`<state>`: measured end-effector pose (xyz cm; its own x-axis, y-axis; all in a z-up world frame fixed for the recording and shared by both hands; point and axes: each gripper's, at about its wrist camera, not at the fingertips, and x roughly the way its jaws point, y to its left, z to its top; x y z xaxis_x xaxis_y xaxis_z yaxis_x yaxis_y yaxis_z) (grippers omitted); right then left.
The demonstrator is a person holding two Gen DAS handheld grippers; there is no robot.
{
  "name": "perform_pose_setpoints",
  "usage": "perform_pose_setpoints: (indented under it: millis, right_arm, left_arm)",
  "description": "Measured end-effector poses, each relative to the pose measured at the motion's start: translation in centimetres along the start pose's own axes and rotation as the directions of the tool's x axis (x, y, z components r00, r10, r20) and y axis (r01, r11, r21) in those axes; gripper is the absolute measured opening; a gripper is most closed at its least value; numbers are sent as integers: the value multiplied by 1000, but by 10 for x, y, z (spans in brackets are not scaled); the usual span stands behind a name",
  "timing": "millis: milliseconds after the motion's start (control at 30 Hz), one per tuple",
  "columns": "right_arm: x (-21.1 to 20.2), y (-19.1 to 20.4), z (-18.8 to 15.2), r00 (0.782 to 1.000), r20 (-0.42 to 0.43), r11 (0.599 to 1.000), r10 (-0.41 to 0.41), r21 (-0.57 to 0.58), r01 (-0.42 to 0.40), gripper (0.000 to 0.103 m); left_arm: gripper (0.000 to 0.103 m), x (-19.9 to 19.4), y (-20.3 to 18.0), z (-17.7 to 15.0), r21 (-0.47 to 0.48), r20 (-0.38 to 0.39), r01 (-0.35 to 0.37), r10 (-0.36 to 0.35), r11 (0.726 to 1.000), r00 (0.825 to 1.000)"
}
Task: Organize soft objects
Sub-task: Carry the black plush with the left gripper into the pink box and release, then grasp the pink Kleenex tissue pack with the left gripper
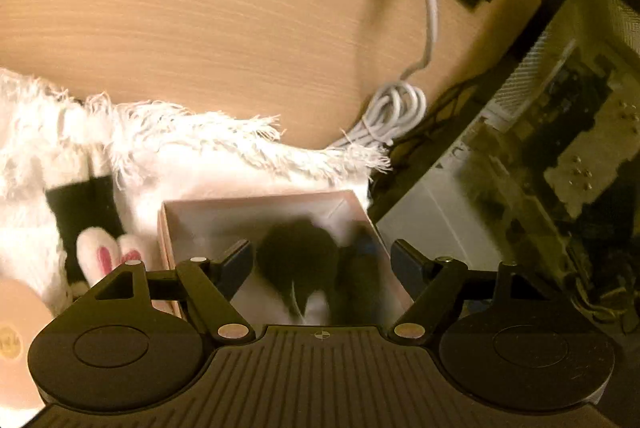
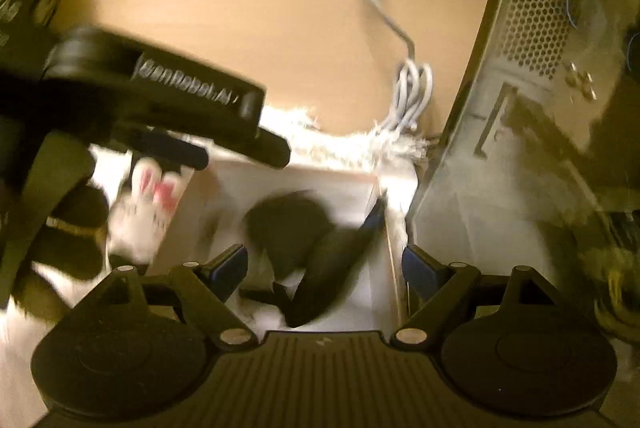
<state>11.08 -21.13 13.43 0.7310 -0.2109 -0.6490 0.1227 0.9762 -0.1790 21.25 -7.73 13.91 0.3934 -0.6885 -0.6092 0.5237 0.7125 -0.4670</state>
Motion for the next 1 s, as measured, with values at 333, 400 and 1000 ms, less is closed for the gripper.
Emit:
perform_pose_setpoints:
  millis: [333, 400, 1000]
  right_arm:
    - [-22, 14, -18, 993, 21, 988, 114, 103, -116, 85]
    - [-25, 27, -16, 991, 25, 986, 131, 104, -133, 85]
    - [-46, 199, 4, 960, -3, 959, 282, -3, -282, 87]
  left_arm:
    - [81, -128, 40, -34, 45, 245, -161, 146, 986, 959]
    - [81, -161, 68, -47, 6, 281, -230, 219, 973, 934]
    - [81, -265, 342, -77, -462, 224, -313, 450, 830, 864]
